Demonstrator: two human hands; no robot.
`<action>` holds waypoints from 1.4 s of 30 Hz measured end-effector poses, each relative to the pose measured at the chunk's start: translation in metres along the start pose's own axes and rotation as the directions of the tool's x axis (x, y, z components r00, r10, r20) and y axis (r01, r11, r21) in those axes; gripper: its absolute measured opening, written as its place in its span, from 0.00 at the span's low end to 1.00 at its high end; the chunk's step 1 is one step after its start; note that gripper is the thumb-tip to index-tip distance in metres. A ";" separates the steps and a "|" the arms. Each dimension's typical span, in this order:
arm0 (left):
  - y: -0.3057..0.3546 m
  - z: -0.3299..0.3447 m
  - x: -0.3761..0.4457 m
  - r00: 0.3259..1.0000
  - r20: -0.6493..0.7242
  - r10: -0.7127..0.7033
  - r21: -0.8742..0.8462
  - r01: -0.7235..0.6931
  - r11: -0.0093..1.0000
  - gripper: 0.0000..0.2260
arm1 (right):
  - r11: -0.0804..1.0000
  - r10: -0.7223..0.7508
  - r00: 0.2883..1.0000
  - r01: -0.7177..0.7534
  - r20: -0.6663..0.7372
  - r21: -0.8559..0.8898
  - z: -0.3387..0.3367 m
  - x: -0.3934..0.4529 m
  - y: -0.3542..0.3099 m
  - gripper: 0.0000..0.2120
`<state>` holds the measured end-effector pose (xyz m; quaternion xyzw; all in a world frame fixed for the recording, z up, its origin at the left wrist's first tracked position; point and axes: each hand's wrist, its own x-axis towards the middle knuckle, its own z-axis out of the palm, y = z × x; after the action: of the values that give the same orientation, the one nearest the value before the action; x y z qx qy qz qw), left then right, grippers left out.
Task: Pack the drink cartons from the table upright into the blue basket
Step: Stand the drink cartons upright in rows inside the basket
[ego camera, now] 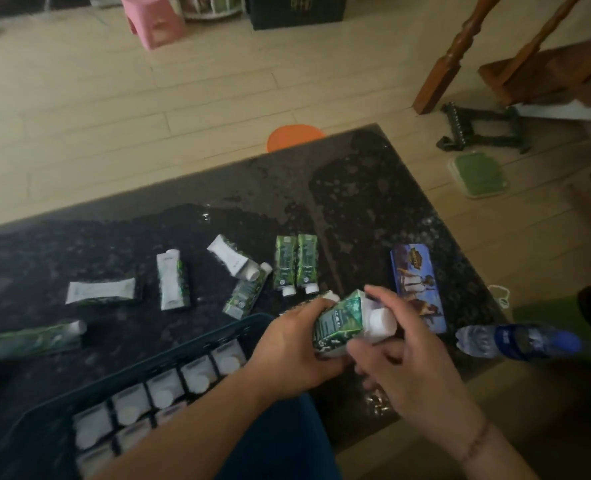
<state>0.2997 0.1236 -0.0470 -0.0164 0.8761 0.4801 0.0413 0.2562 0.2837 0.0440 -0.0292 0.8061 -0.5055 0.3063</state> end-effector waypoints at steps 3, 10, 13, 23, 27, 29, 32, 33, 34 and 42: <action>0.002 -0.017 -0.038 0.992 -0.122 -0.038 0.045 0.044 0.998 0.26 | 0.966 -0.174 0.985 0.172 0.009 -0.193 0.023 -0.009 -0.009 0.26; -0.042 -0.055 -0.143 0.991 -0.129 -0.046 0.223 0.075 0.972 0.27 | 0.844 -0.288 0.935 0.350 0.208 -0.406 0.107 -0.036 -0.004 0.24; -0.066 -0.060 -0.186 0.963 -0.129 -0.238 0.230 0.263 0.937 0.21 | 0.777 -0.196 0.941 0.321 0.277 -0.542 0.140 -0.037 0.015 0.24; -0.087 -0.038 -0.239 0.923 0.067 -0.380 0.459 0.309 0.833 0.24 | 0.626 -0.089 0.955 0.276 0.284 -0.730 0.235 -0.009 0.092 0.25; -0.088 -0.033 -0.244 0.927 0.044 -0.372 0.437 0.317 0.842 0.23 | 0.702 -0.076 0.973 0.209 0.219 -0.681 0.248 -0.007 0.110 0.25; -0.088 -0.033 -0.244 0.930 0.051 -0.365 0.433 0.309 0.847 0.22 | 0.741 -0.076 0.981 0.176 0.179 -0.648 0.246 -0.010 0.115 0.24; -0.089 -0.034 -0.244 0.929 0.082 -0.360 0.458 0.286 0.841 0.22 | 0.709 -0.122 0.971 0.231 0.206 -0.666 0.244 -0.011 0.124 0.16; -0.090 -0.035 -0.243 0.924 0.099 -0.369 0.465 0.285 0.838 0.22 | 0.688 -0.112 0.969 0.235 0.220 -0.687 0.243 -0.010 0.125 0.14; -0.090 -0.036 -0.241 0.919 0.116 -0.376 0.463 0.285 0.839 0.22 | 0.673 -0.099 0.969 0.233 0.226 -0.702 0.242 -0.009 0.124 0.14; -0.090 -0.091 -0.252 0.932 -0.199 -0.304 -0.115 0.286 0.951 0.18 | 0.614 -0.240 0.971 0.162 0.013 -0.773 0.256 -0.023 0.071 0.17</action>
<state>0.5516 -0.0046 -0.0519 -0.2012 0.8421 0.5000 0.0178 0.4278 0.1223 -0.0815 -0.2232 0.9488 -0.1466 0.1688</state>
